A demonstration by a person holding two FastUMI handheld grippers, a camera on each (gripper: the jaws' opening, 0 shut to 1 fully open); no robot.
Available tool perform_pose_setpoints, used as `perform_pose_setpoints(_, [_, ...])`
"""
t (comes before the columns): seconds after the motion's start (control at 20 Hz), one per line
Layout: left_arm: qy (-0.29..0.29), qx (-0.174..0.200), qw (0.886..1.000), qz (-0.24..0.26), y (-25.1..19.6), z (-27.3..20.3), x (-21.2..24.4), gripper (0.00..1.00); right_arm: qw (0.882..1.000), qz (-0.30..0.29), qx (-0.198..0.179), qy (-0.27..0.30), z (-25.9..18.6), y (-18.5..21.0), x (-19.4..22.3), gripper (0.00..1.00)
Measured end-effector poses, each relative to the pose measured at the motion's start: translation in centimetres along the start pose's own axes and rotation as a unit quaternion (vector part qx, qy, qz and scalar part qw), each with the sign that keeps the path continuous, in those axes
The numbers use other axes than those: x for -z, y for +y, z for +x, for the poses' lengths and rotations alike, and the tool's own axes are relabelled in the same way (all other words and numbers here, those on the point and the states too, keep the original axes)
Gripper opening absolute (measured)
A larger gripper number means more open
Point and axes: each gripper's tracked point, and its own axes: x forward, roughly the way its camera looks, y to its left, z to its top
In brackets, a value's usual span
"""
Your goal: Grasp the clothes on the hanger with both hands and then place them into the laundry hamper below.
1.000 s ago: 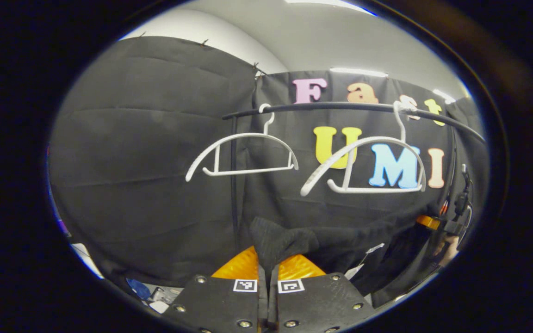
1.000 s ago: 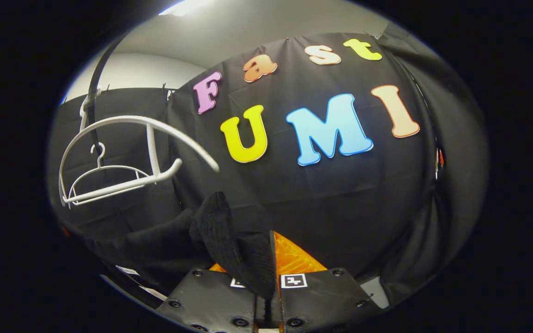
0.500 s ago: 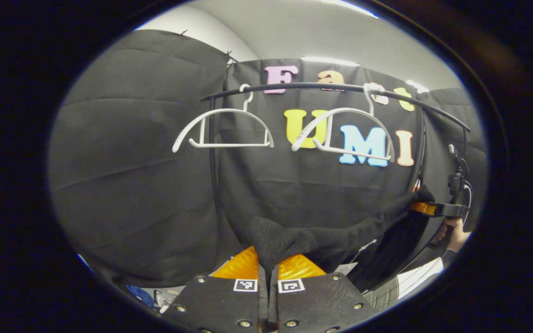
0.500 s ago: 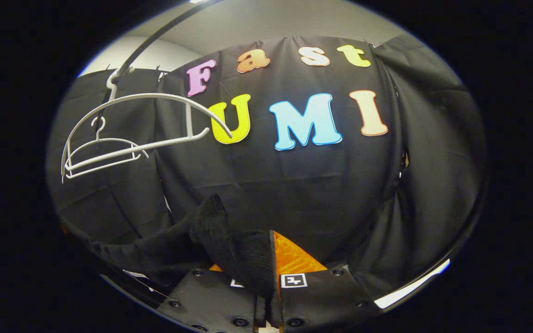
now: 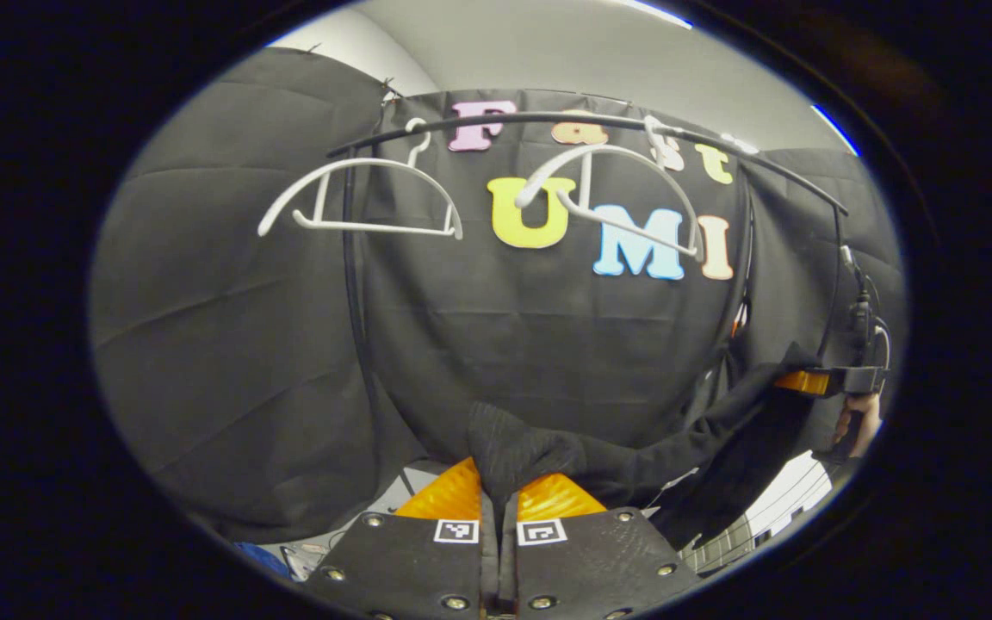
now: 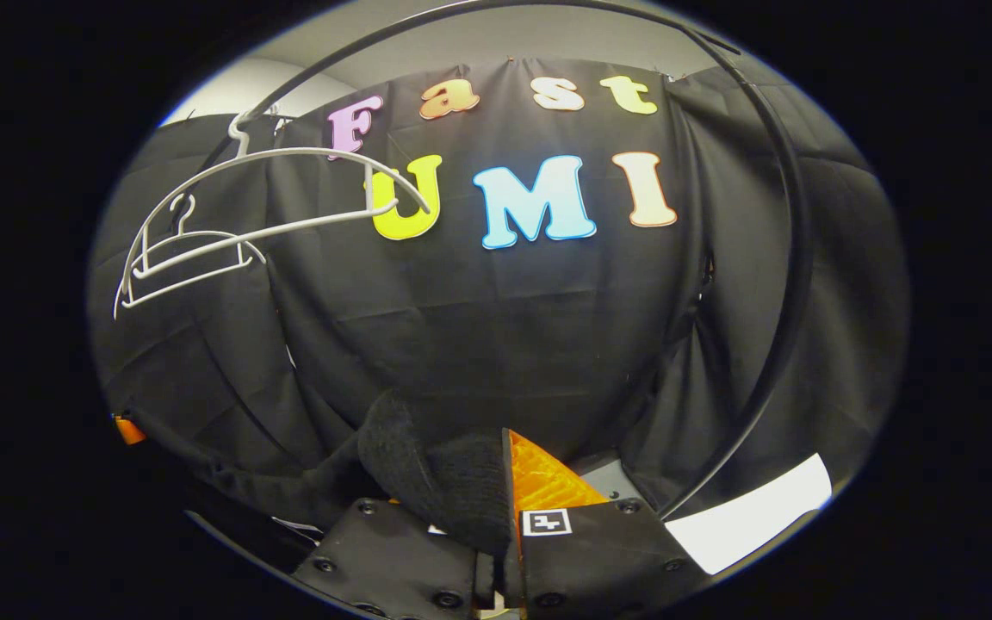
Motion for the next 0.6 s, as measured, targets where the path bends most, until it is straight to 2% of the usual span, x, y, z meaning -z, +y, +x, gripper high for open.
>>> perform_pose_setpoints(0.6, [0.094, 0.095, 0.991, 0.024, -3.4, 7.4, 8.2, 0.01, 0.994, 0.038, 0.037, 0.093, -2.0, 1.2, 9.6, 0.08])
